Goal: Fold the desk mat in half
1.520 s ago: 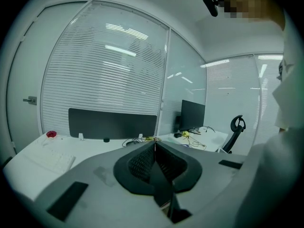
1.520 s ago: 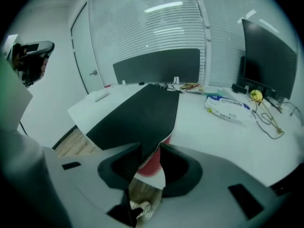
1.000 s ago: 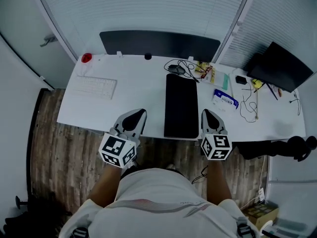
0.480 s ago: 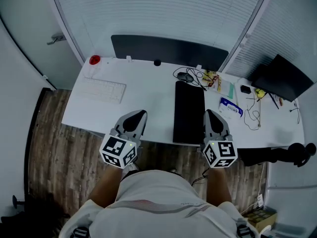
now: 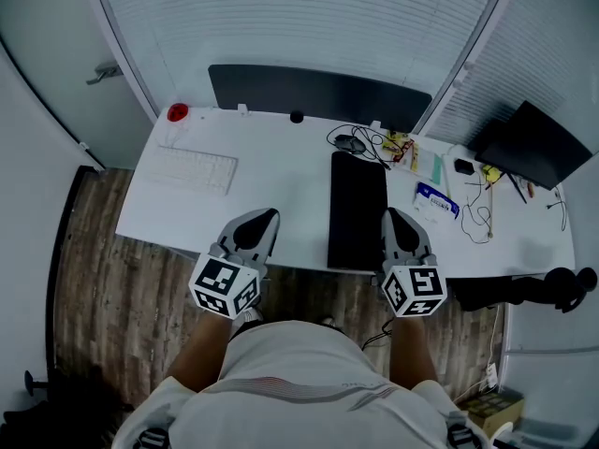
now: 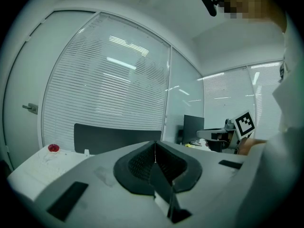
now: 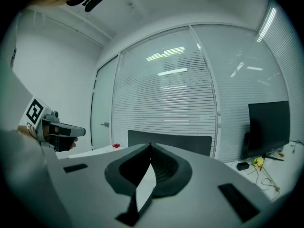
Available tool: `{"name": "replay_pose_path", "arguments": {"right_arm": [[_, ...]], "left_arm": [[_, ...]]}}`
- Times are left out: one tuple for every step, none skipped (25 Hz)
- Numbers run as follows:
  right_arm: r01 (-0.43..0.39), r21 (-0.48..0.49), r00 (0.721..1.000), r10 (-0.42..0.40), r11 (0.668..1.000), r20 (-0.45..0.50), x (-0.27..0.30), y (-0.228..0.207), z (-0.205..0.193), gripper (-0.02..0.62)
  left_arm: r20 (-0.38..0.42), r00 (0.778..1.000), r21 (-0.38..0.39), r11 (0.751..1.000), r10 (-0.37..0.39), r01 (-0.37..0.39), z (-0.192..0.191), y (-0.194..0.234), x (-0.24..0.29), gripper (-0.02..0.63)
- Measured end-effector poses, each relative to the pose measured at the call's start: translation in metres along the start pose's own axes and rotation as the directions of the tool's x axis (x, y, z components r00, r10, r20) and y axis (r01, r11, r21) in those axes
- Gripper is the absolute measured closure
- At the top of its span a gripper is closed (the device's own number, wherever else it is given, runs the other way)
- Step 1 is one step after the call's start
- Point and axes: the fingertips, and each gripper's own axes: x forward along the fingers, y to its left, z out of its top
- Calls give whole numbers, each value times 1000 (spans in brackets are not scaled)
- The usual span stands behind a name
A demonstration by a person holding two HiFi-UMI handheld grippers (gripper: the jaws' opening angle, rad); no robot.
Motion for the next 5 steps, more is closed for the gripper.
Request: {"name": "replay_pose_path", "arguments": {"right_arm": [[0,0,1000,0,1000,-2,0,-1,-1,545],[0,0,1000,0,1000,-4,0,-1,-1,545],[0,0,1000,0,1000,-6,0,-2,-2,545],[0,0,1000,0,1000,-8,0,-3,-3,545],[0,0,1000,0,1000,-10,0,-4,-3,545]], "left_arm": [[0,1000,-1,1000,0,0,0,0,1,591],[-1,1000,-1,1000,-1,1,0,-1,1,591],[-1,1000,-1,1000,-1,1,0,-1,2,591],[-1,1000,-1,1000,-2,2,-1,-2,3,591],[-1,1000,-2,1000,-2,2,-1,-2,4,591]]}}
